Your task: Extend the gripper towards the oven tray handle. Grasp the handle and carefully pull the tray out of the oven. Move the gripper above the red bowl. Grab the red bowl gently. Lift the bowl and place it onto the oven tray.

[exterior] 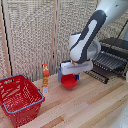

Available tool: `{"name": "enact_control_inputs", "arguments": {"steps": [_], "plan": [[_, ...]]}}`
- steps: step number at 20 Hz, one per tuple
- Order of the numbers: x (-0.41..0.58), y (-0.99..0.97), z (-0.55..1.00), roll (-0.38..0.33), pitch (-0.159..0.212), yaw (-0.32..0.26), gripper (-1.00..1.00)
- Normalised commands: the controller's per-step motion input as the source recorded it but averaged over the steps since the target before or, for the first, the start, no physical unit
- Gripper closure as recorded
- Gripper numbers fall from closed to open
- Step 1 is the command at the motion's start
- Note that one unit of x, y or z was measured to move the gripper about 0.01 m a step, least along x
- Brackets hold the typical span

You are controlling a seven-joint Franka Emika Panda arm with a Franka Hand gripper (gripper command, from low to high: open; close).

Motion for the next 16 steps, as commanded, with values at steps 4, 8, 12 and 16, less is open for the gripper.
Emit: {"name": "enact_control_inputs", "arguments": {"steps": [4,8,12,16], "plan": [[0.546,0.17,0.89,-0.039,0.0,-0.132,1.0],[0.582,0.08,0.88,-0.042,0.039,-0.156,1.0],[0.485,-0.23,0.81,0.012,0.081,-0.177,1.0],[0.309,-0.45,0.59,0.041,0.007,-0.168,1.0]]}}
